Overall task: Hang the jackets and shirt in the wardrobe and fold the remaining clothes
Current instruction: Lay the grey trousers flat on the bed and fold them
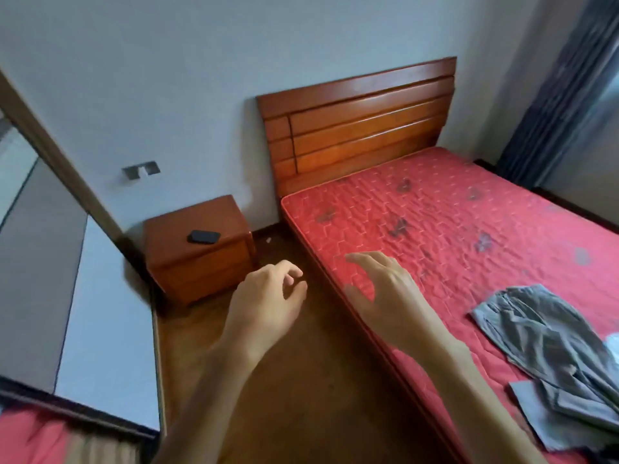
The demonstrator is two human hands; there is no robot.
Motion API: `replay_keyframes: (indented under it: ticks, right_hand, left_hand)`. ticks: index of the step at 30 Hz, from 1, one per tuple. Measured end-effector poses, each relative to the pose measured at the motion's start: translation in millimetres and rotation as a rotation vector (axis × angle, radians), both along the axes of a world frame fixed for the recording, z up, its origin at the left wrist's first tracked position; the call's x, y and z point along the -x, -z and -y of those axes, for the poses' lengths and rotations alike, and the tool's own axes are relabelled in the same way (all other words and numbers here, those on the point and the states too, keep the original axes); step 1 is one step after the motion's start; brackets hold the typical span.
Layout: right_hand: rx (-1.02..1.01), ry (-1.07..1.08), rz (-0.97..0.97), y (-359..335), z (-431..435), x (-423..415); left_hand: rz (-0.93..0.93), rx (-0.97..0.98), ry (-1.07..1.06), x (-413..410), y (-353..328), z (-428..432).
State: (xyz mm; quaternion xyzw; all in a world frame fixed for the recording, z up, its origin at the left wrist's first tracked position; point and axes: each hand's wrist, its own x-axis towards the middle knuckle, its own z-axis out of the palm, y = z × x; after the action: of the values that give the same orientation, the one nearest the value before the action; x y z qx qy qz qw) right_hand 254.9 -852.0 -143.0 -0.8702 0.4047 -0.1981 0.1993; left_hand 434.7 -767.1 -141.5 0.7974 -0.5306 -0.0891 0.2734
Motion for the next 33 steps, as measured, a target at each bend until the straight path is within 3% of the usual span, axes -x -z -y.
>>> replay_keyframes:
  ticks: [16, 33]
  right_hand:
    - [-0.143, 0.630, 0.057, 57, 12, 355]
    - [-0.237, 1.109, 0.192, 102, 36, 522]
  left_hand:
    - [0.009, -0.208, 0.597, 333, 48, 130]
    - [-0.009, -0.341, 1.095, 537, 92, 249]
